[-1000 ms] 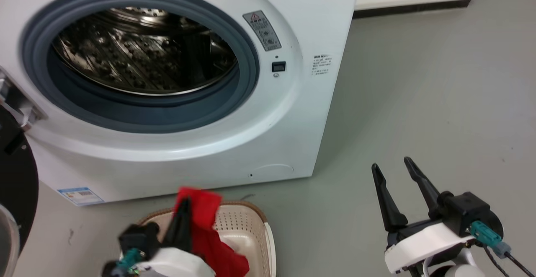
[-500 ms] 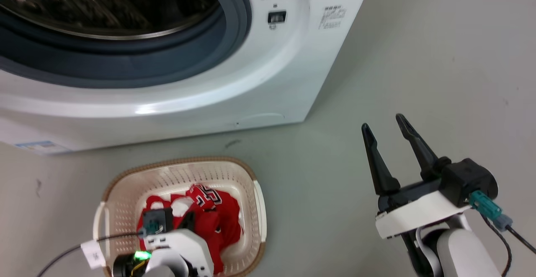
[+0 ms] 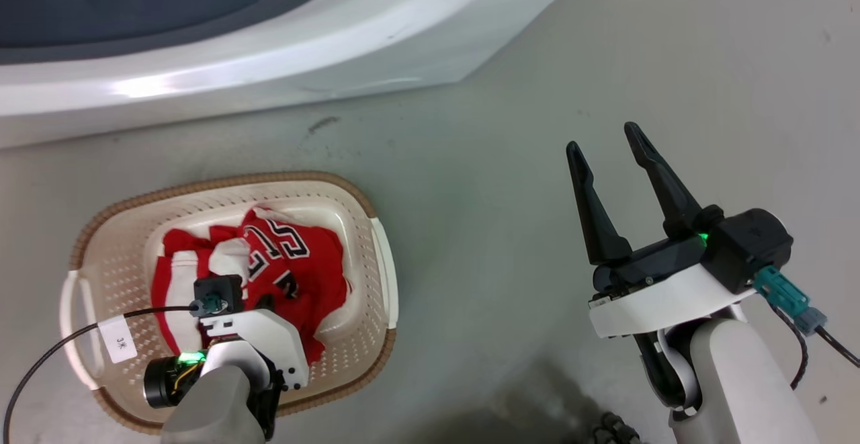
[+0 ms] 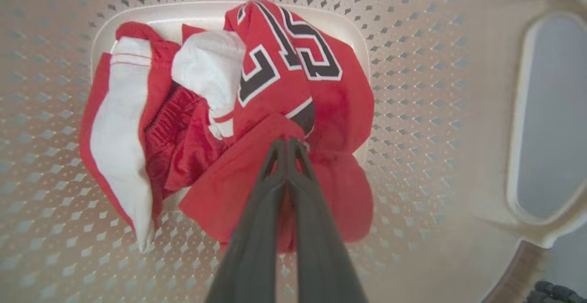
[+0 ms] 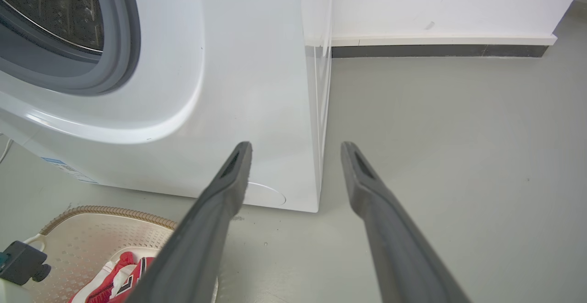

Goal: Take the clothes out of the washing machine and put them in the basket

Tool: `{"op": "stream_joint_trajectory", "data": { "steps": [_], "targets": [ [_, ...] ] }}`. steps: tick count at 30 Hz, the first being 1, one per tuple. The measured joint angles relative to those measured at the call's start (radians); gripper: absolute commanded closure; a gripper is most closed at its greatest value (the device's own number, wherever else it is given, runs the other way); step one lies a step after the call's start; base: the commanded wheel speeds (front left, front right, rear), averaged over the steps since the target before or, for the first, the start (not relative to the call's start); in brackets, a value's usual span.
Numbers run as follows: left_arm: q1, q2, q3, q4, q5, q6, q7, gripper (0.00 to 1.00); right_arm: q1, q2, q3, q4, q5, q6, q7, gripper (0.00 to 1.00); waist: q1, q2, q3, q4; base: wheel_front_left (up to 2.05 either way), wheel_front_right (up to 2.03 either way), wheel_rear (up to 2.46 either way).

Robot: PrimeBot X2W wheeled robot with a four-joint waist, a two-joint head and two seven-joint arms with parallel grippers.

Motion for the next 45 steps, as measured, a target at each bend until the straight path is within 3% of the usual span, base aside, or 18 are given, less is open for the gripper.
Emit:
{"op": "stream_joint_trajectory", "data": {
  "steps": [1,4,5,11,19,27,35,45],
  "targets": [
    [-0.005,0.005,-0.005,0.009,0.002,-0.001,-0.001,1.0,-0.004,0.0,0.003,0.006,0.004,0.0,-0.002,0.0,0.0,0.0,0.015,-0.006,0.0,0.0,0.0],
    [-0.013,0.01,-0.015,0.031,0.006,-0.008,0.009,0.52,-0.01,0.0,0.007,0.026,0.01,0.0,-0.012,0.0,0.0,0.0,0.043,-0.023,0.0,0.0,0.0],
    [-0.014,0.01,-0.018,0.035,0.009,-0.009,0.009,0.0,-0.013,0.0,0.008,0.034,0.01,0.0,-0.017,0.0,0.0,0.0,0.045,-0.027,0.0,0.0,0.0],
    [-0.012,-0.008,-0.016,0.045,-0.008,-0.018,-0.01,0.0,-0.021,0.0,-0.011,0.078,-0.005,0.0,-0.027,0.0,-0.0001,0.0,-0.011,-0.023,0.0,0.0,0.0],
    [0.093,-0.037,0.016,0.005,-0.046,-0.029,-0.025,0.0,0.04,0.001,-0.056,0.116,-0.041,0.0,-0.01,0.0,-0.0001,0.0,-0.196,0.021,0.0,0.0,0.0],
    [0.257,-0.047,0.105,-0.274,-0.027,-0.008,-0.028,0.0,0.128,0.001,-0.108,0.093,-0.067,0.0,0.027,0.0,-0.0003,0.0,-0.387,0.068,0.0,0.0,0.0],
    [0.366,-0.052,0.195,-0.617,0.081,0.004,-0.028,0.0,0.199,0.001,-0.15,0.048,-0.091,0.0,0.067,0.0,-0.0004,0.0,-0.519,0.114,0.0,0.0,0.0],
    [0.463,-0.057,0.179,-0.997,0.228,0.027,-0.028,0.0,0.262,0.001,-0.177,-0.001,-0.113,0.0,0.1,0.0,-0.0005,0.0,-0.611,0.158,0.0,0.0,0.0]
  ]
}}
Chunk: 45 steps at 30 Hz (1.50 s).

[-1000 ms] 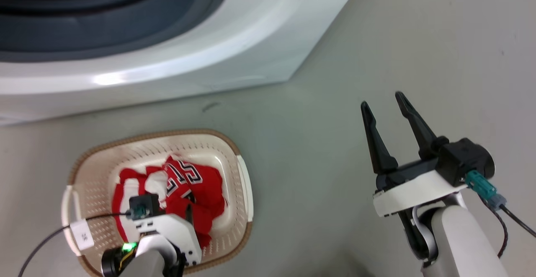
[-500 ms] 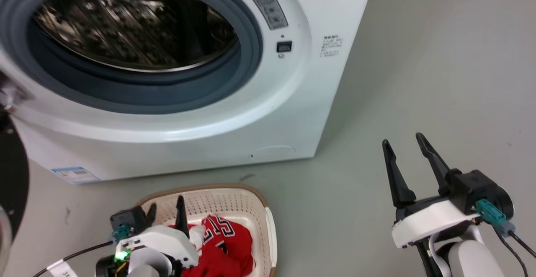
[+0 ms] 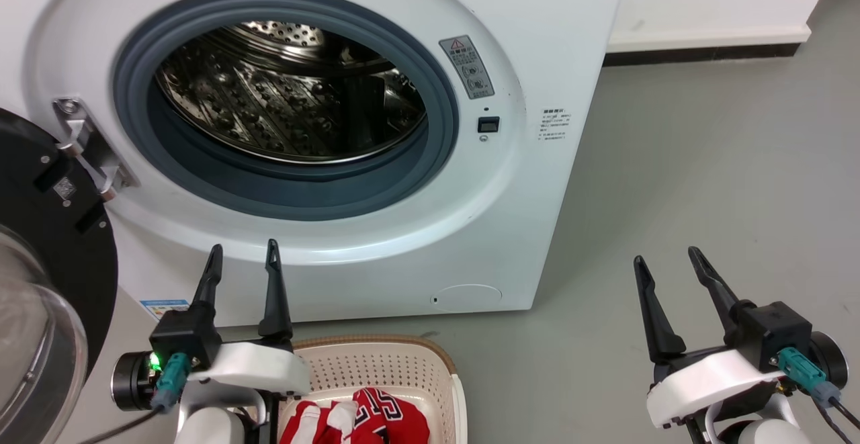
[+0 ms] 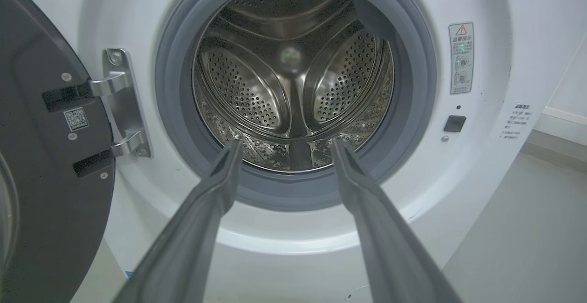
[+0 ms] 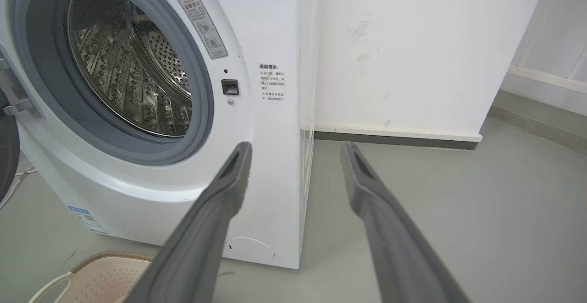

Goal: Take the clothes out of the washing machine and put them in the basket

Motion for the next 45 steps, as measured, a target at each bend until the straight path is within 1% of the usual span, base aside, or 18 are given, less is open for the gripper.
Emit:
{"op": "stream_joint_trajectory", "data": {
  "steps": [5,10,19,38,40,43,44,45],
  "targets": [
    [0.05,-0.001,-0.023,-0.099,0.05,0.004,0.0,0.0,0.023,0.0,0.007,-0.02,-0.009,0.0,0.012,0.0,0.0,0.0,-0.031,0.012,0.0,0.0,0.0],
    [0.101,0.001,-0.037,-0.133,0.073,0.01,0.0,0.0,0.041,0.0,0.014,-0.038,-0.012,0.0,0.023,0.0,0.0,0.0,-0.055,0.016,0.0,0.0,0.0],
    [0.156,0.001,-0.045,-0.135,0.069,0.027,0.0,0.0,0.061,0.0,0.017,-0.055,-0.012,0.0,0.029,0.0,0.0001,0.0,-0.067,0.014,0.0,0.0,0.0],
    [0.158,0.004,-0.058,-0.126,0.051,0.035,0.0,0.0,0.061,0.0,0.017,-0.057,-0.009,0.0,0.033,0.0,0.0003,0.0,-0.069,0.019,0.0,0.0,0.0],
    [0.158,0.006,-0.062,-0.125,0.047,0.035,0.0,0.0,0.061,0.0,0.017,-0.055,-0.008,0.0,0.033,0.0,0.0003,0.0,-0.069,0.019,0.0,0.0,0.0],
    [0.158,0.007,-0.066,-0.135,0.036,0.021,0.0,0.0,0.061,0.0,0.017,-0.054,-0.004,0.0,0.034,0.0,0.0002,0.0,-0.07,0.021,0.0,0.0,0.0],
    [0.158,0.008,-0.068,-0.138,0.038,0.02,0.0,1.0,0.061,0.0,0.017,-0.053,-0.004,0.0,0.034,1.0,0.0003,0.0,-0.07,0.021,0.0,0.0,0.0],
    [0.159,0.007,-0.067,-0.132,0.037,0.02,0.0,1.0,0.062,0.0,0.017,-0.046,-0.004,0.0,0.034,1.0,0.0002,0.0,-0.07,0.021,0.0,0.0,0.0]
  ]
}}
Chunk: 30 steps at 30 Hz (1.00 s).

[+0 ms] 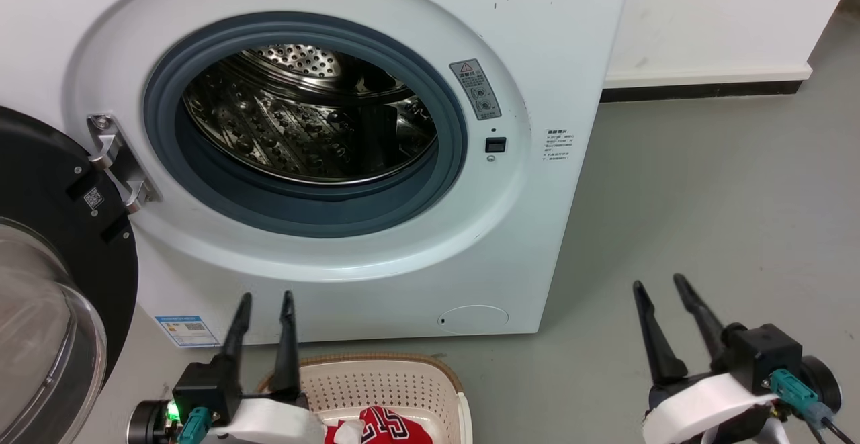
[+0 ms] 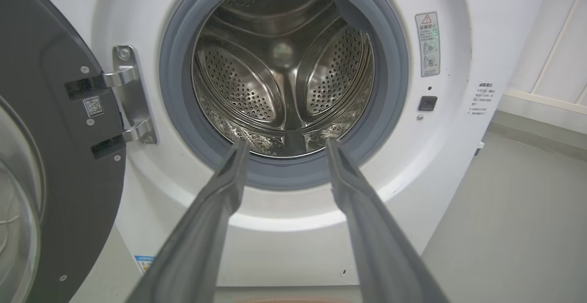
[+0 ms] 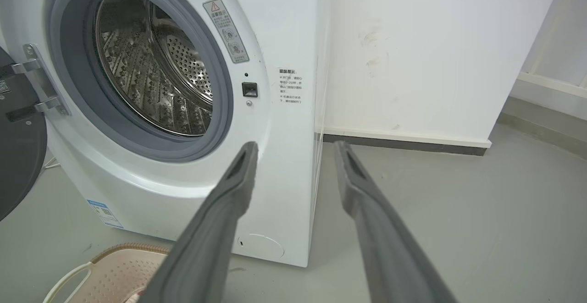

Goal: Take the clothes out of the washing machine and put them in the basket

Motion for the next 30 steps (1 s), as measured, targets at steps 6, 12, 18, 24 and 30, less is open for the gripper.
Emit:
{"op": "stream_joint_trajectory", "data": {
  "steps": [6,12,18,24,30],
  "targets": [
    [0.004,-0.002,0.016,0.028,-0.108,-0.012,0.036,1.0,0.021,-0.001,0.003,0.009,0.118,0.0,0.001,1.0,0.0,0.0,0.001,0.003,0.0,0.0,0.0],
    [0.0,-0.003,0.031,0.036,-0.244,-0.027,0.068,1.0,0.009,-0.011,-0.004,0.041,0.276,0.0,0.013,1.0,0.0,0.0,0.001,0.006,0.0,0.0,0.0],
    [-0.006,-0.003,0.044,0.044,-0.351,-0.038,0.093,1.0,-0.003,-0.016,-0.008,0.06,0.394,0.0,0.018,1.0,0.0,0.0,0.001,0.009,0.0,0.0,0.0],
    [-0.016,-0.003,0.053,0.053,-0.449,-0.047,0.116,1.0,-0.01,-0.022,-0.014,0.077,0.502,0.0,0.026,1.0,0.0,0.0,0.001,0.012,0.0,0.0,0.0],
    [-0.025,-0.004,0.066,0.061,-0.543,-0.058,0.141,1.0,-0.026,-0.025,-0.019,0.091,0.605,0.0,0.035,1.0,0.0,0.0,0.002,0.015,0.0,0.0,0.0]
  ]
}}
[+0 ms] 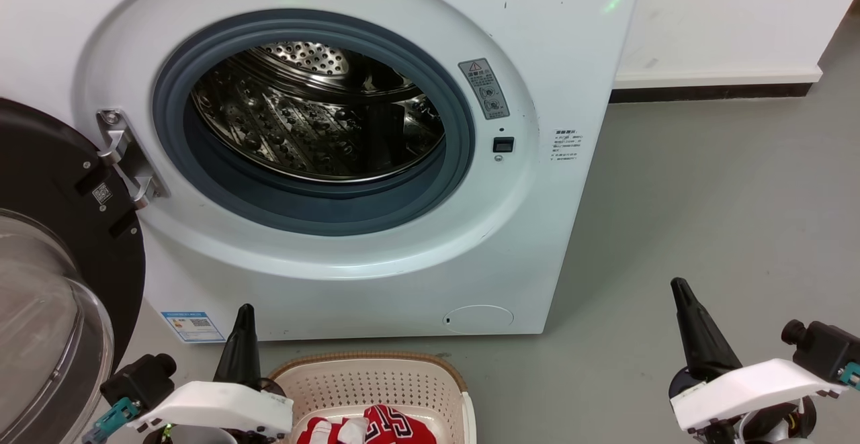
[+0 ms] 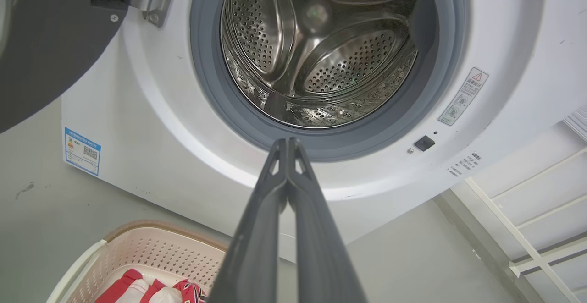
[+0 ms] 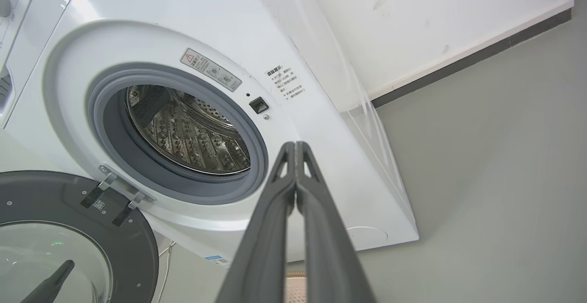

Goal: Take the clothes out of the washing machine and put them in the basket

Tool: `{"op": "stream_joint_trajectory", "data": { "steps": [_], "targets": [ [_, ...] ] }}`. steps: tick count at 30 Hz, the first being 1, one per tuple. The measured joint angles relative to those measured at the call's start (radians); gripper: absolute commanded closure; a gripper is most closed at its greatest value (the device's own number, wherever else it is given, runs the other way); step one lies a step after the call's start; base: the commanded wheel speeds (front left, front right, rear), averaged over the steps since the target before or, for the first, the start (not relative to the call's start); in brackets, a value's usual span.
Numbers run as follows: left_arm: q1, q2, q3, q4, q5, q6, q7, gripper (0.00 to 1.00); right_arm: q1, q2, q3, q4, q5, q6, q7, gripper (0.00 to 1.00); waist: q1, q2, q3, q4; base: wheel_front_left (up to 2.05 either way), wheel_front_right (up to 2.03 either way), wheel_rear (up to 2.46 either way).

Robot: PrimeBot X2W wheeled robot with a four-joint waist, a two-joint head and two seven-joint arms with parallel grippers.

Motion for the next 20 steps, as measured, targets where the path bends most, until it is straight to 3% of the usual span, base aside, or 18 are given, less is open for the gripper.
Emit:
{"op": "stream_joint_trajectory", "data": {
  "steps": [20],
  "targets": [
    [-0.027,-0.002,0.036,0.026,-0.28,-0.034,0.069,1.0,-0.026,-0.007,-0.025,0.045,0.303,0.0,0.031,1.0,0.0,0.0,0.001,0.01,0.0,0.0,0.0]
  ]
}}
